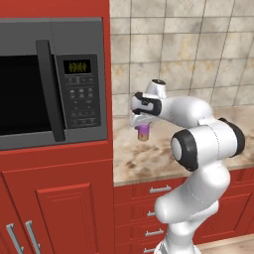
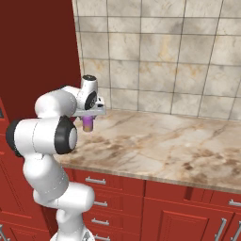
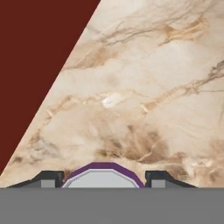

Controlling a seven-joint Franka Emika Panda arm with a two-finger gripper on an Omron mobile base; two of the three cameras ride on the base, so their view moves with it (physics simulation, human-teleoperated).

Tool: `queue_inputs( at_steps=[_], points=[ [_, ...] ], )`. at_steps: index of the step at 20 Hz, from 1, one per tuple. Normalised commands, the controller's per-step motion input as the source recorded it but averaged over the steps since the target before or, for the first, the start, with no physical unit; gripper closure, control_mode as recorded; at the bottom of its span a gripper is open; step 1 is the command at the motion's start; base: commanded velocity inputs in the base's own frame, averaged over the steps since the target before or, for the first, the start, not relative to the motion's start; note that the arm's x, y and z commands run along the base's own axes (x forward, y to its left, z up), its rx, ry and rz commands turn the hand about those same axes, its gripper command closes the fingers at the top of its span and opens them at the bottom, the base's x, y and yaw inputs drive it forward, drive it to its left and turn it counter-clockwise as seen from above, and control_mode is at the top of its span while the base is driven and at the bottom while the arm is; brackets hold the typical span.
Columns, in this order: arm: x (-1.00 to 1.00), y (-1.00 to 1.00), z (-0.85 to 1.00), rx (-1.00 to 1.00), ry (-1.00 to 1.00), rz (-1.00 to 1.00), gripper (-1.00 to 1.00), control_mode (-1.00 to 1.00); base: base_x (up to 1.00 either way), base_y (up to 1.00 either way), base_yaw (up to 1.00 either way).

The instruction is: Four empty soda cans are scattered around the kitchen. Gather all the cans and cluster them next to the stove for recycling.

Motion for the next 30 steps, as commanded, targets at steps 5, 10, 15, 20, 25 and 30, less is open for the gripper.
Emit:
queue_inputs(
  at_steps=[5, 10, 15, 20, 25, 30],
  points=[
    [-0.27, -0.14, 0.56, 0.01, 0.00, 0.00, 1.00, -1.00, 0.00, 0.00, 0.00],
    [-0.38, -0.06, 0.19, 0.00, 0.00, 0.00, 1.00, -1.00, 0.00, 0.00, 0.00],
    [-0.41, -0.01, 0.08, 0.00, -0.01, 0.00, 1.00, -1.00, 0.00, 0.00, 0.00],
    [-0.37, -0.06, 0.03, 0.00, -0.01, 0.00, 1.00, -1.00, 0.00, 0.00, 0.00],
    [-0.31, -0.08, 0.04, 0.00, -0.03, 0.00, 1.00, -1.00, 0.00, 0.00, 0.00],
    [-0.19, -0.09, 0.03, 0.00, -0.02, 0.00, 1.00, -1.00, 0.00, 0.00, 0.00]
  ],
)
